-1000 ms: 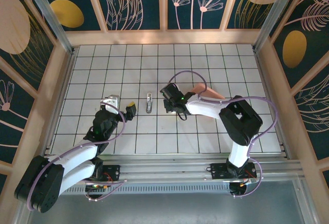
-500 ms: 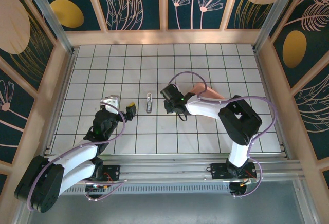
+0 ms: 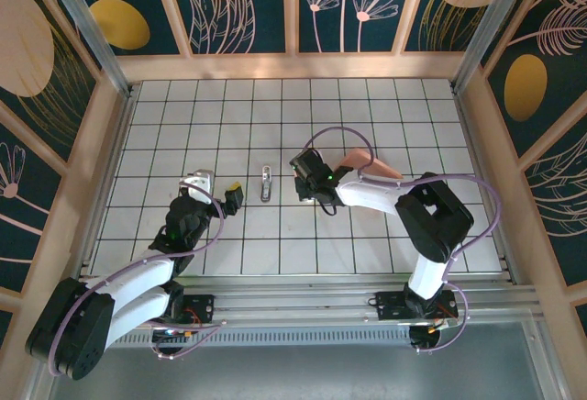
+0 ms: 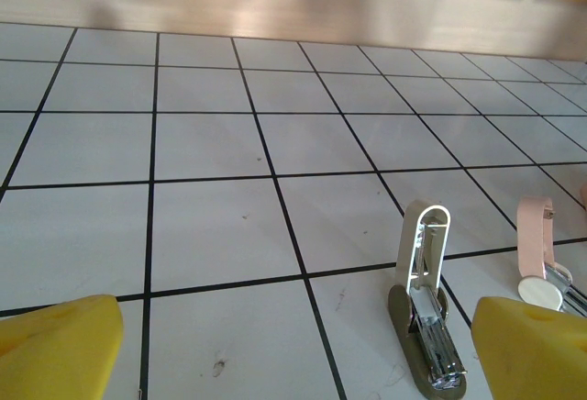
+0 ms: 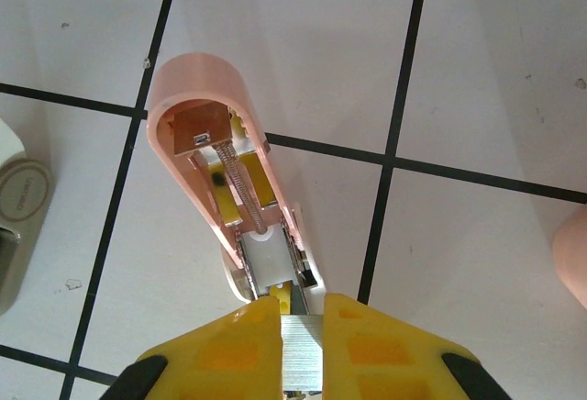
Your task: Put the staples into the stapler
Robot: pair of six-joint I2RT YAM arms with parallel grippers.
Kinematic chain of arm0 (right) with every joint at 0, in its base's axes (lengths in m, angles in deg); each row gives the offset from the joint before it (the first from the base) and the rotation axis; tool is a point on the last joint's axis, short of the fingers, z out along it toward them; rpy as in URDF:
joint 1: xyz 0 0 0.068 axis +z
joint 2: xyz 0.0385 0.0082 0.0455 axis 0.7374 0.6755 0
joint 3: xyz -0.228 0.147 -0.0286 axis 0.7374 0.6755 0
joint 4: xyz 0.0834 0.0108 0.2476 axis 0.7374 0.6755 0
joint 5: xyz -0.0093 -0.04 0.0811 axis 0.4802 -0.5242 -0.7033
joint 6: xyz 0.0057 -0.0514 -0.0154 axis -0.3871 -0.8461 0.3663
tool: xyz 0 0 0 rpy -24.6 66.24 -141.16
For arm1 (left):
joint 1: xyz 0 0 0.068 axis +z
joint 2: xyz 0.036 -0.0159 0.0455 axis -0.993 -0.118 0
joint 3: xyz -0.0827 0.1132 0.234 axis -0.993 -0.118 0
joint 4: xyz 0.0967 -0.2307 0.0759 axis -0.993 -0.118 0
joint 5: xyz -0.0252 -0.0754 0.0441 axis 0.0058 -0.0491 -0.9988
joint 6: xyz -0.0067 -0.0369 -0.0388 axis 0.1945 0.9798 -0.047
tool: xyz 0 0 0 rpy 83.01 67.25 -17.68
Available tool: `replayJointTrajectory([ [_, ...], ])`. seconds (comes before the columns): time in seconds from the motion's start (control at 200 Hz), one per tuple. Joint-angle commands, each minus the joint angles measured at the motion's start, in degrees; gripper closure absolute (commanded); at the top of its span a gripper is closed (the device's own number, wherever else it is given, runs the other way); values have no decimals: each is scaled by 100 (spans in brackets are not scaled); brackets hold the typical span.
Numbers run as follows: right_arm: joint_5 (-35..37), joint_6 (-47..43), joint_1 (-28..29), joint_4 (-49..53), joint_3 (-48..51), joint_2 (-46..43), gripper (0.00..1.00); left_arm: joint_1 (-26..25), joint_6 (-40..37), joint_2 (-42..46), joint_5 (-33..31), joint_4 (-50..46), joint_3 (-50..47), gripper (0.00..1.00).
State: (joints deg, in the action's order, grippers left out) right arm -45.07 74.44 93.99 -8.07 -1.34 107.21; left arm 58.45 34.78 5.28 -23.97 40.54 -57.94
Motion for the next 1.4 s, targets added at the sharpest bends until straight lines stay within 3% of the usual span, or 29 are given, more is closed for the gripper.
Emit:
replayJointTrajectory([
  [0.0,33,-89,-25,-80,45,52,87,-16,-89,71,97,-25,136,3],
  [1.396,32,-153,87,47,-30,244,88,-25,-101,54,114,-26,159,3],
])
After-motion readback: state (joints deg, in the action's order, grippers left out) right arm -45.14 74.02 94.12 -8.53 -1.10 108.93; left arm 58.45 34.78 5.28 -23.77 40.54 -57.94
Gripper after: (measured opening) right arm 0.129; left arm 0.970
